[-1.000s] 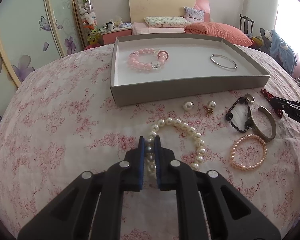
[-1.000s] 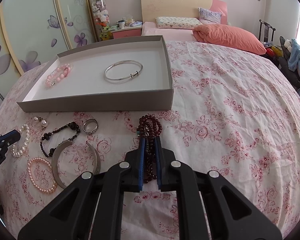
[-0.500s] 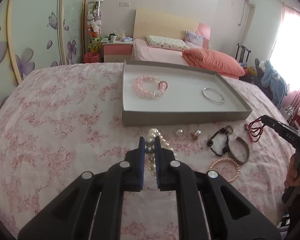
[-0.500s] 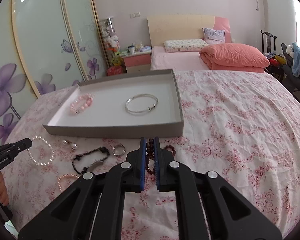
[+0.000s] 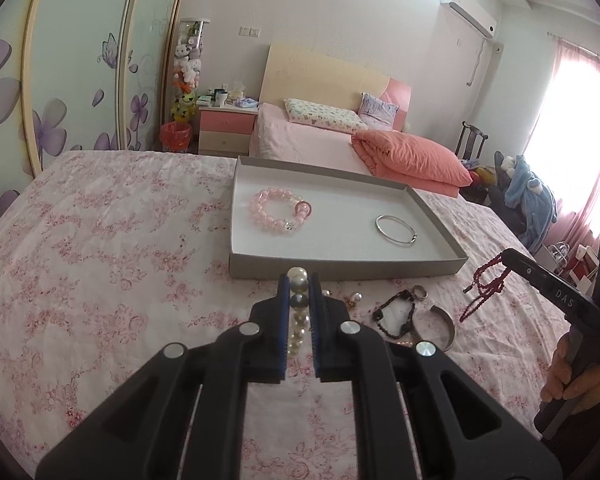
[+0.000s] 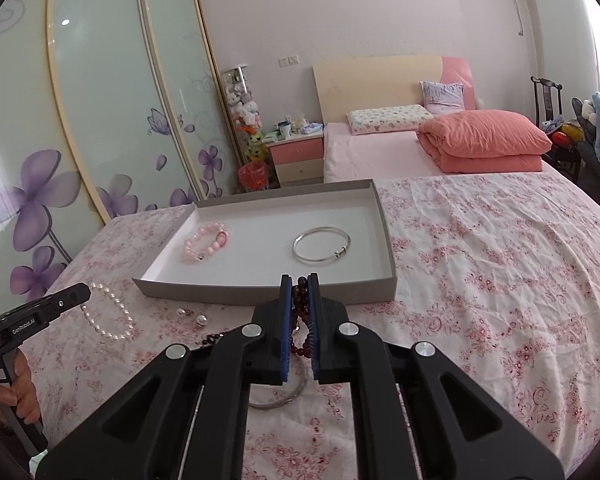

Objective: Organize jewelry
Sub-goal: 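Carry the pearl strand into the tray with left gripper while right carries the beads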

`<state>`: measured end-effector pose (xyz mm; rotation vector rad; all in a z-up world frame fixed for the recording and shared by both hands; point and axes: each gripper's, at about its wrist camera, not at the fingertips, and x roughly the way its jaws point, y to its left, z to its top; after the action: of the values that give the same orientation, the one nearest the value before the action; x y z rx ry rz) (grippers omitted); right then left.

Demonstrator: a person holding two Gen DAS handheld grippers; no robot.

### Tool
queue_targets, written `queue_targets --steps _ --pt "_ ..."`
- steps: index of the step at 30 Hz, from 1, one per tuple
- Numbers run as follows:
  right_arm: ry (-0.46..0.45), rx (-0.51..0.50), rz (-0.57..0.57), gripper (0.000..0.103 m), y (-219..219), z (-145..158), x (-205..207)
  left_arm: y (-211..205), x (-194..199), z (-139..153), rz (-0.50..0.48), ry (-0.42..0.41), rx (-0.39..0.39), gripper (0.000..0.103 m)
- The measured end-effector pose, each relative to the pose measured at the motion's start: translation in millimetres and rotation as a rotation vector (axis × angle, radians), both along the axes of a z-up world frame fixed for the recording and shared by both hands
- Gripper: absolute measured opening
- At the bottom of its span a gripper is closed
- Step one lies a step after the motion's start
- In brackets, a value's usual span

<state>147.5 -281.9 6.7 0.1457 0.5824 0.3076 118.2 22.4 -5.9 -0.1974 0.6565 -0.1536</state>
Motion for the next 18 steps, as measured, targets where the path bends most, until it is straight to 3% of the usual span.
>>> queue_targets --steps 18 --pt "-0.166 0.002 0.041 0.008 28 39 -19 -22 -7 35 0.007 -0.119 0.05 0.01"
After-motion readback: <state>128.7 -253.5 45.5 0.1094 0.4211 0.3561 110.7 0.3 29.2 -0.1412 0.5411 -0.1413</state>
